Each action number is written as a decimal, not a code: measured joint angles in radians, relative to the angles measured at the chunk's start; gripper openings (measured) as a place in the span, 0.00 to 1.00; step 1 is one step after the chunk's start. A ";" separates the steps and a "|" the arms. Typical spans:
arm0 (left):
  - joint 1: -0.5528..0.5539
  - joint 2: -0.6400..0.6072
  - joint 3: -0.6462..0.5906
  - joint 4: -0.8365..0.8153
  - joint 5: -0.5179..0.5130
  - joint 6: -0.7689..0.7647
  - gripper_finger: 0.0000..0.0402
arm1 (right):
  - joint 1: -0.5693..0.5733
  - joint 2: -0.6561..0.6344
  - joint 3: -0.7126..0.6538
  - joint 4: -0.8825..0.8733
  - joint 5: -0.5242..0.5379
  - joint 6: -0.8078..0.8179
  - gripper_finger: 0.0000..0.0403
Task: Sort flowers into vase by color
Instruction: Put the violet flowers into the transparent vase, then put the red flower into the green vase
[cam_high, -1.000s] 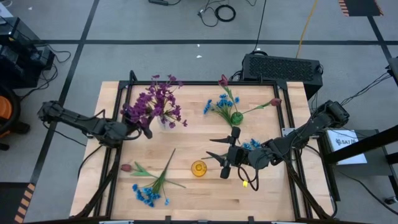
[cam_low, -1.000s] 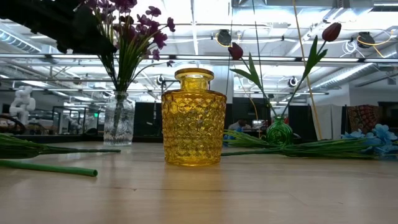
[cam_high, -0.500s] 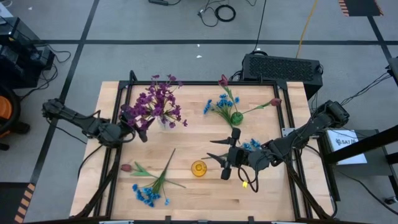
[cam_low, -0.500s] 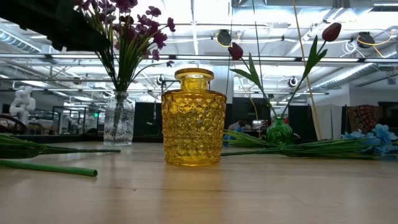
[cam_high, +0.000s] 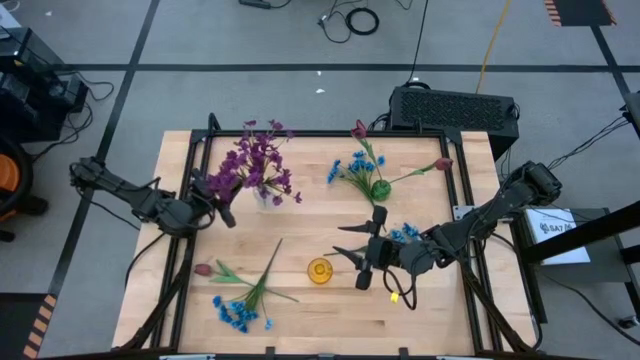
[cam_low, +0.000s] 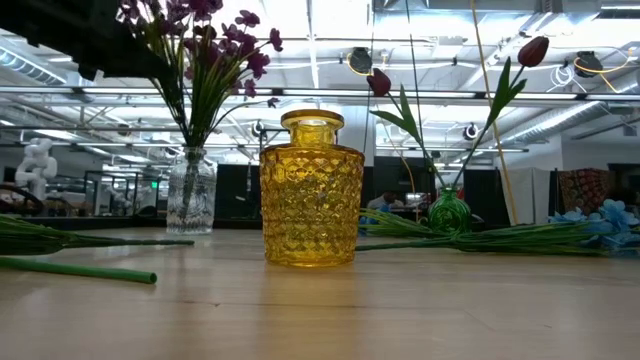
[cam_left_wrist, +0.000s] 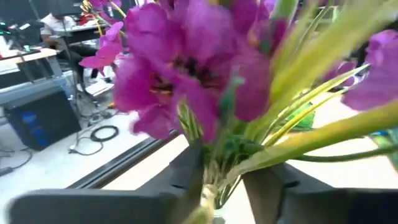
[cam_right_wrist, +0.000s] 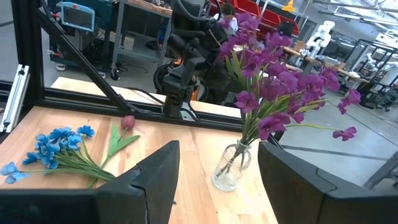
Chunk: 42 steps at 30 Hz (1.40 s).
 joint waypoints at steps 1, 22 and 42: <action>0.003 0.010 0.000 0.001 -0.007 -0.002 0.19 | 0.000 0.000 0.000 0.002 0.000 0.000 0.52; 0.091 0.191 0.000 0.001 -0.010 -0.089 0.12 | 0.000 0.000 0.000 0.005 0.000 -0.004 0.52; 0.053 0.083 0.005 -0.049 0.050 -0.077 0.66 | 0.000 0.000 0.000 0.003 0.000 -0.008 0.52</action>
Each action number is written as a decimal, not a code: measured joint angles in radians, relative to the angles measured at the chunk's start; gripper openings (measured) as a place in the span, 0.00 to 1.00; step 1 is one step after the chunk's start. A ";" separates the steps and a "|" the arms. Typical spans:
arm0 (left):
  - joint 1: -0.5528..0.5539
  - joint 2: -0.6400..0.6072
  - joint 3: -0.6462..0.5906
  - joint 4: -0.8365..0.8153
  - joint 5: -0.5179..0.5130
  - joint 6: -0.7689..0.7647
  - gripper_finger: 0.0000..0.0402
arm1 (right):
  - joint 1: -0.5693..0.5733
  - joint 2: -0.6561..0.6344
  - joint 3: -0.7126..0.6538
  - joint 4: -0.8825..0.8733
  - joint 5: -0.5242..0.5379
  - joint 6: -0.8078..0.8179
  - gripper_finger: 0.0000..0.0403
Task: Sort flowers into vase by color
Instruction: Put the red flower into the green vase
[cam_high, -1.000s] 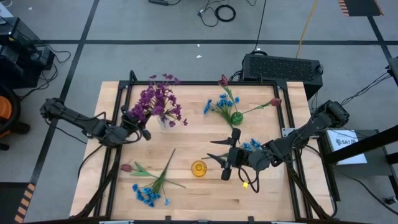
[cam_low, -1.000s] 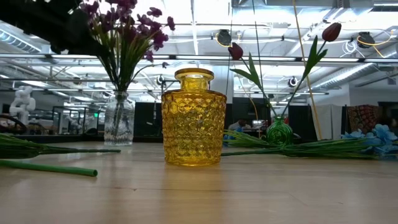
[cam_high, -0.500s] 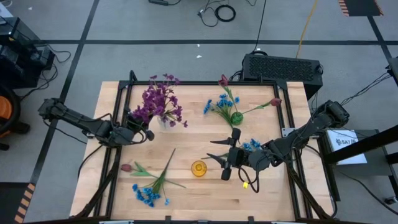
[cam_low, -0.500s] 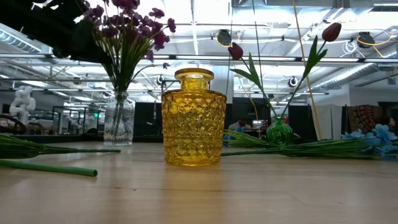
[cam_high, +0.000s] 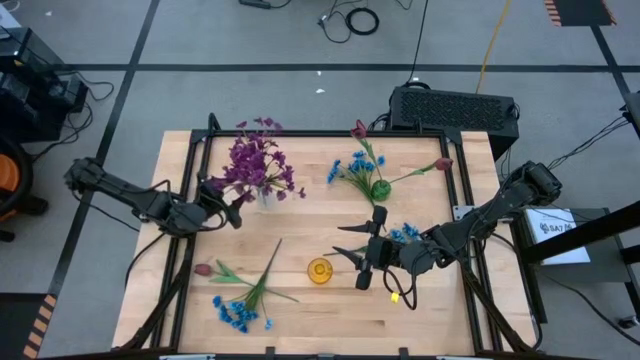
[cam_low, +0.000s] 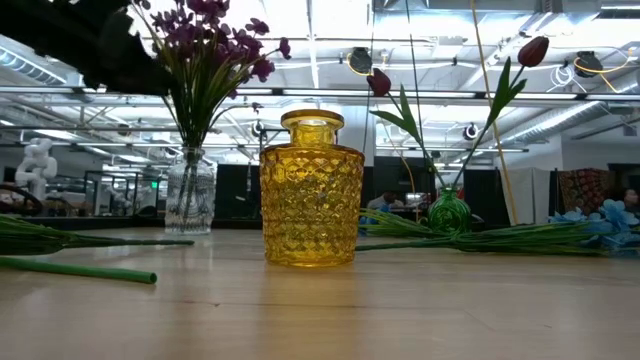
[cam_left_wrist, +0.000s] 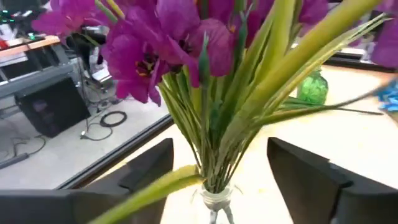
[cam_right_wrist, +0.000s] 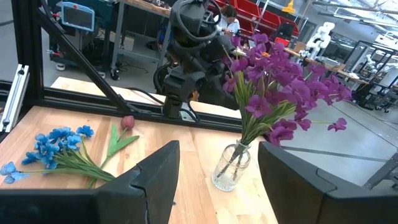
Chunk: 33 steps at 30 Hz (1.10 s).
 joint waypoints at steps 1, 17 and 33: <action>-0.011 -0.015 0.007 -0.023 0.001 -0.003 0.68 | 0.000 0.000 0.000 -0.001 0.000 0.000 0.52; -0.176 -0.163 0.136 -0.496 0.365 -0.419 0.73 | 0.017 -0.019 0.000 -0.062 0.008 0.036 0.52; -0.282 0.072 0.127 -0.042 0.388 -0.181 0.73 | 0.040 -0.184 0.000 -0.438 0.000 0.344 0.52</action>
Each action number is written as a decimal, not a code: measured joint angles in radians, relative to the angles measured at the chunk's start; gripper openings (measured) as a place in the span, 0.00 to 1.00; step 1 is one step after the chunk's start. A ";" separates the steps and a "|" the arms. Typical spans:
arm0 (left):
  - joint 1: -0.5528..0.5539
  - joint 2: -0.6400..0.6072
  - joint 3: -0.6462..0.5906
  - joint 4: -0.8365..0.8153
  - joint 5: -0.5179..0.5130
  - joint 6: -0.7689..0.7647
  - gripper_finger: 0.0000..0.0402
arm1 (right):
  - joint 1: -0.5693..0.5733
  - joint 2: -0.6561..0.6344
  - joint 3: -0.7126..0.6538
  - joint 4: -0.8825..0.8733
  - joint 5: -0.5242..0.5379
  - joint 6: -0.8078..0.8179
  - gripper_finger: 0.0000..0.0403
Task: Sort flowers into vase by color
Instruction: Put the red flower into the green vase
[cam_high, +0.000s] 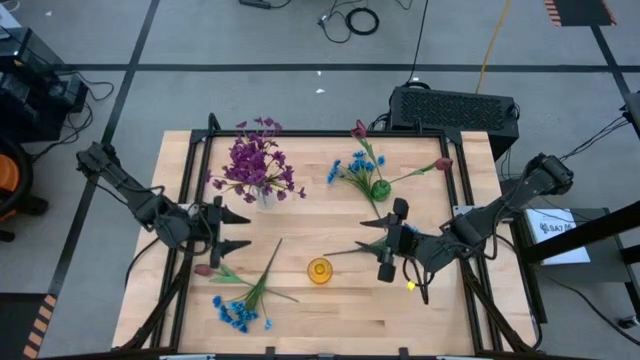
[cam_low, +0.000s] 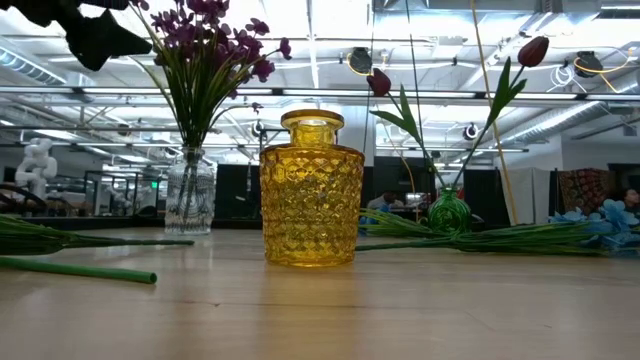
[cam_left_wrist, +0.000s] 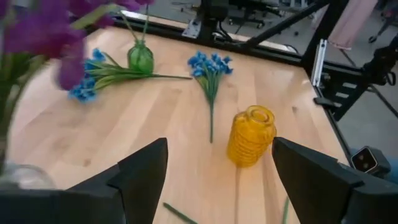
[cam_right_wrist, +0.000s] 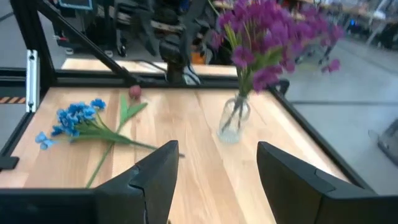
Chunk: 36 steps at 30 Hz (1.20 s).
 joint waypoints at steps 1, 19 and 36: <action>0.000 0.017 0.000 0.015 0.002 0.000 0.73 | 0.001 -0.006 0.000 -0.027 -0.001 0.026 0.52; -0.024 0.276 0.000 0.327 0.088 0.036 0.73 | 0.045 -0.014 0.000 -0.141 -0.146 0.140 0.52; -0.170 0.437 0.000 0.105 0.380 -0.419 0.73 | 0.052 -0.022 0.000 -0.158 -0.211 0.188 0.52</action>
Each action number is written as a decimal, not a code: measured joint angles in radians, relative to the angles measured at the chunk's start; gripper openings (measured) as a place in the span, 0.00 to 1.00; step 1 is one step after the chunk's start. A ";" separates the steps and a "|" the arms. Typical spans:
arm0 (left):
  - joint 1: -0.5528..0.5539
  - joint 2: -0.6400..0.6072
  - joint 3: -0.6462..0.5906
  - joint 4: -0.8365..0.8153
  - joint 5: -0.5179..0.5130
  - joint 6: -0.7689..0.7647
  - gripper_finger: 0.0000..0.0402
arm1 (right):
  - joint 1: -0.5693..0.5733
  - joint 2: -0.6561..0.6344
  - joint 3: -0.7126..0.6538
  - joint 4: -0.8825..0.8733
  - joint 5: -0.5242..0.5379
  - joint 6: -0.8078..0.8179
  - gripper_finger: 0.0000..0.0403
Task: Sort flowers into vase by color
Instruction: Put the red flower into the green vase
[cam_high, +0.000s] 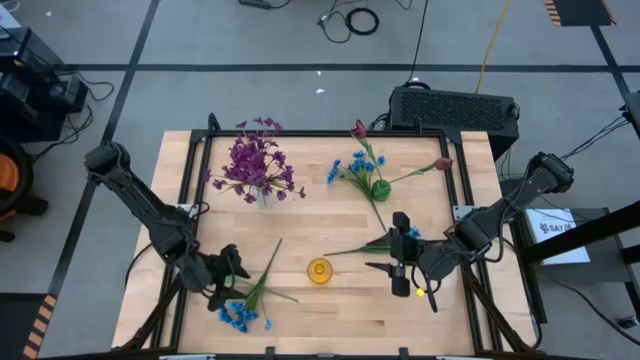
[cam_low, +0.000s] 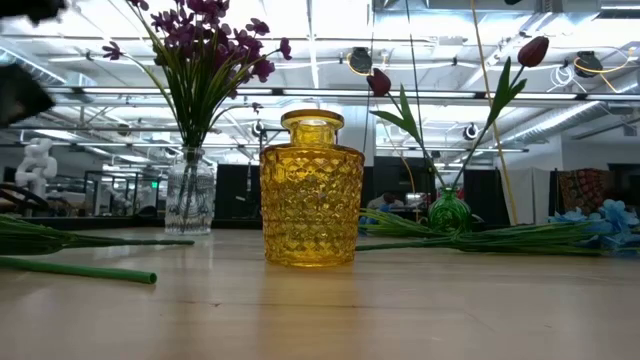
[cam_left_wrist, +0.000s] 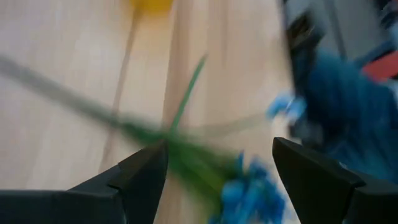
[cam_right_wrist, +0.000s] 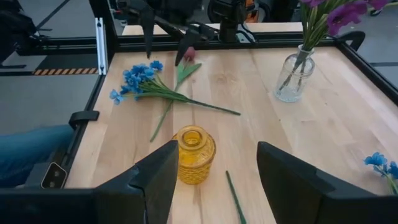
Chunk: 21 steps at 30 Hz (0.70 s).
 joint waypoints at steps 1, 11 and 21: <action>0.000 0.006 0.000 -0.034 0.029 -0.026 0.73 | 0.000 0.000 0.000 0.000 0.000 0.000 0.52; 0.002 0.048 0.000 -0.223 0.092 0.002 0.73 | 0.000 0.000 0.000 -0.001 0.000 -0.025 0.52; 0.005 0.195 0.000 -0.275 0.092 0.122 0.60 | 0.000 0.000 0.000 -0.001 0.000 -0.026 0.52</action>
